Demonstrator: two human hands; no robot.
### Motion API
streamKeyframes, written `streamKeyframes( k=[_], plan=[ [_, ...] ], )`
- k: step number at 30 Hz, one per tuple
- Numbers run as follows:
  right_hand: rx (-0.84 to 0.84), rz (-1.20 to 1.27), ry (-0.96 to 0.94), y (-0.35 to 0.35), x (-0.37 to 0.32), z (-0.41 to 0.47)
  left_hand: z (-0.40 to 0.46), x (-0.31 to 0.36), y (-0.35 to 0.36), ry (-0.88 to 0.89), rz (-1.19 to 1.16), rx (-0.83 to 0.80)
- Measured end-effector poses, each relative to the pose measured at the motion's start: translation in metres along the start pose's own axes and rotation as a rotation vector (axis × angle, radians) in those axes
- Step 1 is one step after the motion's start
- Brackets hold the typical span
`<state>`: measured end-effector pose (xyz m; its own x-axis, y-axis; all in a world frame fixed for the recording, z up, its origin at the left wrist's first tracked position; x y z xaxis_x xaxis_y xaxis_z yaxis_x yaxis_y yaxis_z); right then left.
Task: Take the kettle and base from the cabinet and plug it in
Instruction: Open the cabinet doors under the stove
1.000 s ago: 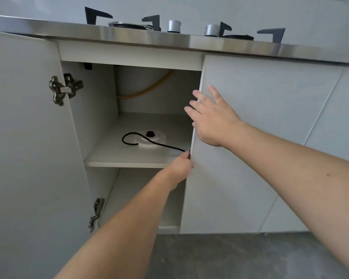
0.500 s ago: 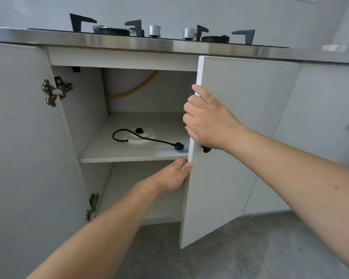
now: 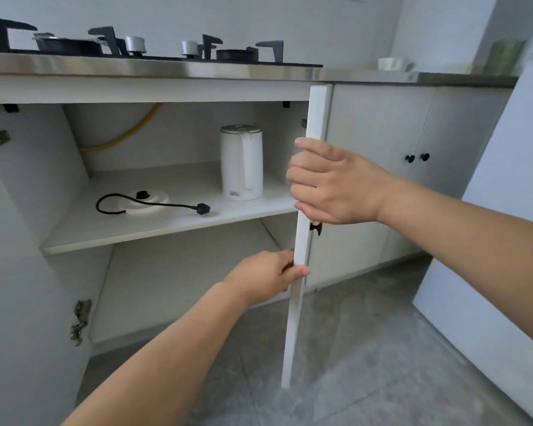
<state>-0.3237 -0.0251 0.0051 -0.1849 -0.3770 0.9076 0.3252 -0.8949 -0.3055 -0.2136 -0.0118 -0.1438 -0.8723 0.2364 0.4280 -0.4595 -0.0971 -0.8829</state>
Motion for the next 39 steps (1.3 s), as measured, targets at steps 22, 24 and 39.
streamKeyframes(
  k=[22,24,39],
  plan=[
    [-0.301,-0.178,0.394,0.001,0.037,-0.198,0.105,0.145,0.1,-0.284,0.068,0.158],
    [-0.317,-0.187,0.409,0.002,0.037,-0.201,0.107,0.145,0.104,-0.29,0.061,0.135],
    [-0.356,0.256,0.618,0.022,-0.022,-0.095,0.044,0.002,0.035,-0.389,0.017,-0.06]
  ],
)
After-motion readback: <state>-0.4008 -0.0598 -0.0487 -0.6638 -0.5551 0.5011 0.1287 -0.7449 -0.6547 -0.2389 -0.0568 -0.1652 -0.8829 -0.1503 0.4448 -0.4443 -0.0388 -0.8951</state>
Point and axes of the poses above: each hand's wrist, its own z-axis towards the middle knuckle, its own y-axis out of the palm, x = y × z, the point moved 5 cm from there along z, towards the middle knuckle, and after that the axes turned 5 degrees about x, right-handed, at the moved point
